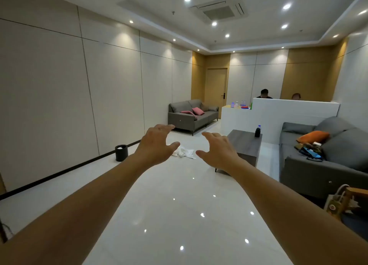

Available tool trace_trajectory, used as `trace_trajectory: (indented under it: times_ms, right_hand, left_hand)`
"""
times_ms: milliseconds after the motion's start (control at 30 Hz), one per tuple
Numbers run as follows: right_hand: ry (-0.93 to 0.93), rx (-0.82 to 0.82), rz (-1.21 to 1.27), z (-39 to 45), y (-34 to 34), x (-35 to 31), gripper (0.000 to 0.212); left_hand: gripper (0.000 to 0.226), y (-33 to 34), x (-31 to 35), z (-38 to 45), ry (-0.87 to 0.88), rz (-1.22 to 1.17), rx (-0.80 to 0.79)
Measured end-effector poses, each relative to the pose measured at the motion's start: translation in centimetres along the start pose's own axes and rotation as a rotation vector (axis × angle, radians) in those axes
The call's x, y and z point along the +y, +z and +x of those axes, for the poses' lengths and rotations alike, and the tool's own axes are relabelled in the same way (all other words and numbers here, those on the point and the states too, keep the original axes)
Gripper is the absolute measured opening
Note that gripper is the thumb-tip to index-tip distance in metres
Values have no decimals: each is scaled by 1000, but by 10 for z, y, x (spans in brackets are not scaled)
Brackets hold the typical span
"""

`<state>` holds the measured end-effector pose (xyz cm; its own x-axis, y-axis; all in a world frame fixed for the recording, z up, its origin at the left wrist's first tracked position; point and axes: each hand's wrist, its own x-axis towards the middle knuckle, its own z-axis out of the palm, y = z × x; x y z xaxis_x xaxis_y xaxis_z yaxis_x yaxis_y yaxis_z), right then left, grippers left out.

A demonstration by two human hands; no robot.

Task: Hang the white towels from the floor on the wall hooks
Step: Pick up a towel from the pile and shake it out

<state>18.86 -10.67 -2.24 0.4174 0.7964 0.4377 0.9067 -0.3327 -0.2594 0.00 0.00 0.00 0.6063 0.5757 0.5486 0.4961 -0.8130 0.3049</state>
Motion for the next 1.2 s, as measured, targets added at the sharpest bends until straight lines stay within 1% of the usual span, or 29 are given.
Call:
trace_trajectory:
  times_ms: [100,200,367,633,900,1200]
  right_hand:
    - [20,-11,4,45,20,31,77]
    - [24,-56,-1,96,37,64,76]
    - [30,-93,24,180,63,115,76]
    - [38,-134,63,288,127,165,74]
    - [73,-124,57,429,207,199,74]
    - [123,-91,88,616,281,216,74]
  left_hand:
    - [63,36,-7,47,-10,1,-3]
    - [64,70,-12,99,-23,22,-42]
    - [63,124,-28,174,-73,-11,-19]
    - [63,204,-69,276,-105,0,-83]
    - [63,281,-145,408,-61,-15,-100]
    - [64,340,-246,581,-72,-55,-146]
